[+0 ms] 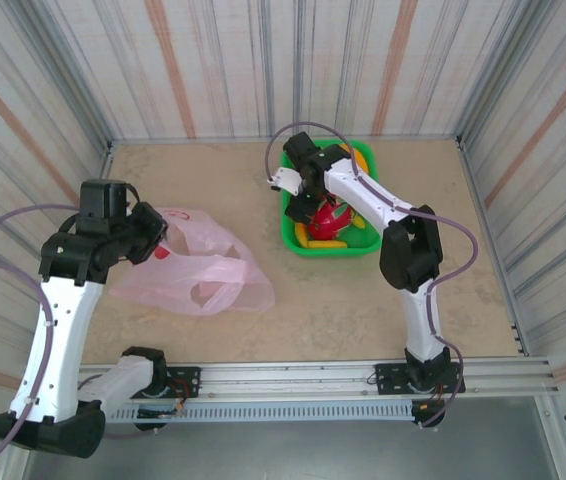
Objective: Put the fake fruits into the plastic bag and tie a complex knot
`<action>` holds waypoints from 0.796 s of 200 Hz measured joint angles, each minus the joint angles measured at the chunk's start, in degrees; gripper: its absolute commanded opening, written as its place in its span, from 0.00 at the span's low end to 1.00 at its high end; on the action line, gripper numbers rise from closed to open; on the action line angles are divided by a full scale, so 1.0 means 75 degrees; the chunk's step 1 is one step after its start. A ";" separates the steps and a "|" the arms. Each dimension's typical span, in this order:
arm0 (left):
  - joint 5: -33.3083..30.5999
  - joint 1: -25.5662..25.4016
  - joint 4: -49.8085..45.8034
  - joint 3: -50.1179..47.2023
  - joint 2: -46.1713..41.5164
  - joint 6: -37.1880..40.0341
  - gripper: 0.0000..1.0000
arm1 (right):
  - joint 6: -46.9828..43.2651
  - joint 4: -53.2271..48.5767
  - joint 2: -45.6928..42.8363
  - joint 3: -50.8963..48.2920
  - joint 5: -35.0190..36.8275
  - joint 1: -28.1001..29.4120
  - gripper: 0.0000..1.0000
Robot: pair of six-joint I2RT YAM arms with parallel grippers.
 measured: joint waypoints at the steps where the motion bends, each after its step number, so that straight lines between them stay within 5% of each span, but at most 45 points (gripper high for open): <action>1: 0.0000 0.0000 -0.0003 0.0000 0.0000 0.0000 0.00 | -0.0032 0.0000 0.0015 0.0020 -0.0003 0.0000 0.95; 55: 0.0023 0.0003 0.0000 0.0000 0.0020 -0.0006 0.00 | -0.0688 -0.0210 0.0679 0.0606 -0.0035 0.0000 0.91; 159: 0.0192 0.0003 0.0003 -0.0111 0.0064 -0.0012 0.00 | -0.0866 -0.0254 0.1183 0.0804 -0.0213 0.0012 0.65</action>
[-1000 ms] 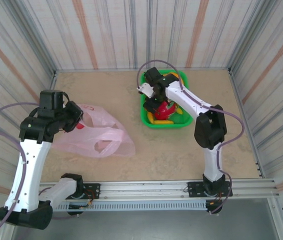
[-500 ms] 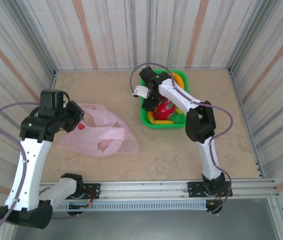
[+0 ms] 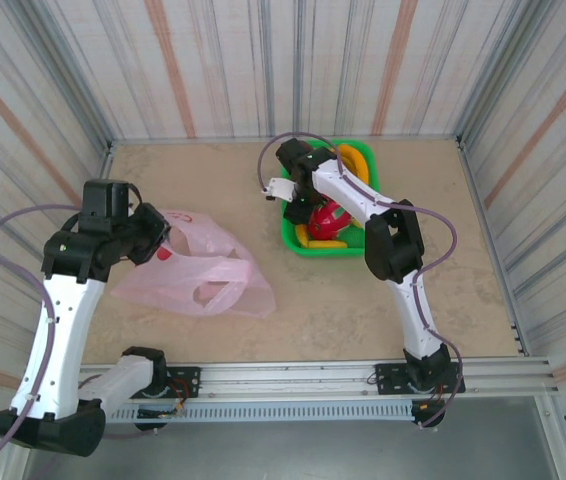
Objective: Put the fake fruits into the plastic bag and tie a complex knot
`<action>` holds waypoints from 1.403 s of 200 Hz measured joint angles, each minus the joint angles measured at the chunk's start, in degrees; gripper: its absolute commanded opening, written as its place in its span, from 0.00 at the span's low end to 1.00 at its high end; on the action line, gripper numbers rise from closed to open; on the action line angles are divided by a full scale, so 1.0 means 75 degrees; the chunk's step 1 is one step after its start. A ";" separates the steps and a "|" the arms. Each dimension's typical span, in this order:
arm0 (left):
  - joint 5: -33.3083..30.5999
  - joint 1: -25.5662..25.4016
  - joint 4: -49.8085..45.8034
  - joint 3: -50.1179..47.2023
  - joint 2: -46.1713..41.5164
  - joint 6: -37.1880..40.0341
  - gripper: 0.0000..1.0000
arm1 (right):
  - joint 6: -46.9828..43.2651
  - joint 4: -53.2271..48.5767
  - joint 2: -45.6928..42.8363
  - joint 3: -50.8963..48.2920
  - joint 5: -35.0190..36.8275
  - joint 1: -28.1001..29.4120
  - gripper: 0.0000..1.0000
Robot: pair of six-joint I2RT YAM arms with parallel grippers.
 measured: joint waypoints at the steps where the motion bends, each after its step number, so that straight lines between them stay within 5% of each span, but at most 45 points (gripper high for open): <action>1: 0.0003 -0.0003 0.0000 -0.0003 0.0000 0.0000 0.00 | 0.0000 0.0000 0.0000 0.0000 0.0000 0.0000 0.65; 64: 0.0015 0.0000 0.0000 -0.0012 0.0000 -0.0003 0.00 | 0.0006 0.0023 -0.0003 0.0000 -0.0009 -0.0006 0.43; 156: 0.0181 -0.0003 0.0032 -0.0119 0.0000 -0.0017 0.00 | 0.0358 0.0146 -0.1075 -0.0131 -0.0463 -0.0268 0.39; 222: 0.0414 -0.0224 0.0358 -0.0219 0.0166 -0.0245 0.00 | 0.1856 0.1239 -0.3363 -0.2224 -0.1274 -0.0828 0.35; 280: 0.0414 -0.0662 0.0708 -0.0221 0.0356 -0.0466 0.00 | 0.4441 0.2602 -0.6697 -0.5129 -0.2256 -0.0836 0.35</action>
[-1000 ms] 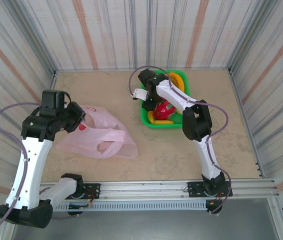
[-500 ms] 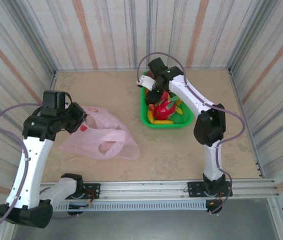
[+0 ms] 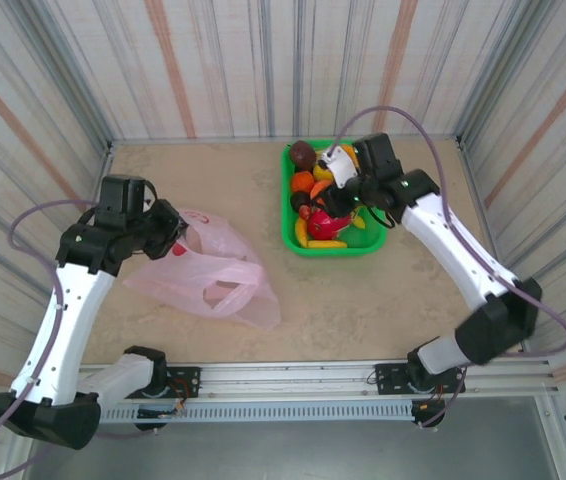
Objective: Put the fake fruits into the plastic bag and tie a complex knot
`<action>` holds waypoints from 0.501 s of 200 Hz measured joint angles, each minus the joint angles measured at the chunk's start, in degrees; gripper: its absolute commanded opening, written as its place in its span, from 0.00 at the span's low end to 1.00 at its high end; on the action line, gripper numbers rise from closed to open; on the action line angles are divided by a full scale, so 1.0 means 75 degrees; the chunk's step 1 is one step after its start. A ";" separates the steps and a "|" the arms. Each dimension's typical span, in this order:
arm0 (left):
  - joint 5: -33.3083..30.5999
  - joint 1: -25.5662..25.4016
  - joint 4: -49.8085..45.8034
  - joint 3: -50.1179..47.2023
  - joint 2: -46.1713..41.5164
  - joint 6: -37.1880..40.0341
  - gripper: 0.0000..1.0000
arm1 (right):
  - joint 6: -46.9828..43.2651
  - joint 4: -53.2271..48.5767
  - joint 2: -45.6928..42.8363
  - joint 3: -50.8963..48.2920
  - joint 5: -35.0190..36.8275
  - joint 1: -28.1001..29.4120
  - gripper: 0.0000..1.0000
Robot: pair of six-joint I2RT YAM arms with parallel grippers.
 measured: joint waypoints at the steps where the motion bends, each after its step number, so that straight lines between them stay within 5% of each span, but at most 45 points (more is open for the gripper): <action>1: -0.0003 -0.0012 0.0009 0.0000 0.0003 -0.0003 0.00 | 0.0067 0.0058 -0.0087 -0.0085 -0.0032 0.0009 0.35; 51: -0.0006 -0.0259 0.0140 0.0000 0.0125 -0.0169 0.00 | 0.2600 0.1355 -0.2815 -0.2547 -0.0799 0.1239 0.34; 100: -0.0015 -0.0440 0.0227 0.0000 0.0125 -0.0239 0.00 | 0.4322 0.1988 -0.3115 -0.3544 -0.0650 0.2838 0.34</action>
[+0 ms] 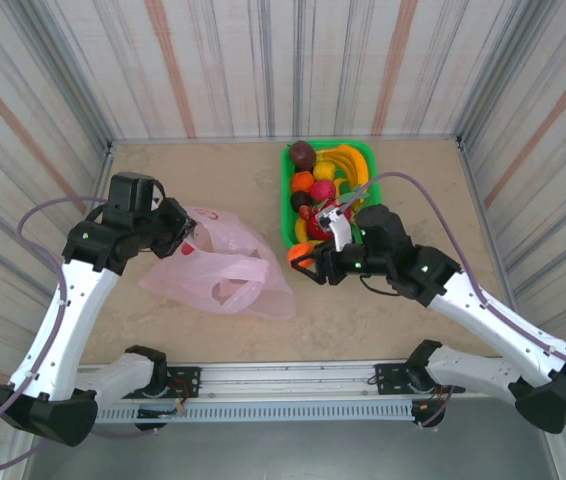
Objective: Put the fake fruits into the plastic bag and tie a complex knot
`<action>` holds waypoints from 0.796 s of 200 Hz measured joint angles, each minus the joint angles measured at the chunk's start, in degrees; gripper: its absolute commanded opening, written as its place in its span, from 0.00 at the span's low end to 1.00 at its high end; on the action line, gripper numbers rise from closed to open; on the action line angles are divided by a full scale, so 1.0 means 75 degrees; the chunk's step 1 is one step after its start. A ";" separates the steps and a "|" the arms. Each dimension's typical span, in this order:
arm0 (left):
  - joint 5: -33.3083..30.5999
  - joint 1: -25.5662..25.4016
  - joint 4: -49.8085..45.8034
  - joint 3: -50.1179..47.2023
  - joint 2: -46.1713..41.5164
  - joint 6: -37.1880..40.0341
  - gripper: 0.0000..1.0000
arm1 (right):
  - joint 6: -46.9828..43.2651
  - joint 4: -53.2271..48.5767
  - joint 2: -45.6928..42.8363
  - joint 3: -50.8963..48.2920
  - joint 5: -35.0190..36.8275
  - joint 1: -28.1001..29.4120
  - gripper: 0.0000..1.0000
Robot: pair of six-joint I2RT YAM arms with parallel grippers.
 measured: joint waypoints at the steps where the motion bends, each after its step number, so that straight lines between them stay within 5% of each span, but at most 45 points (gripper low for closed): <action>1: -0.0003 -0.0012 0.0003 0.0000 0.0000 -0.0006 0.00 | 0.0026 0.0015 0.0006 -0.0012 0.0000 0.0029 0.34; 55: -0.0020 -0.0286 0.0085 0.0000 0.0000 -0.0099 0.00 | 0.1137 0.1670 0.1212 -0.0157 0.0085 0.1346 0.33; 159: -0.0020 -0.0428 0.0111 -0.0032 -0.0055 -0.0105 0.00 | 0.1390 0.3363 0.3774 0.2002 -0.0236 0.1466 0.33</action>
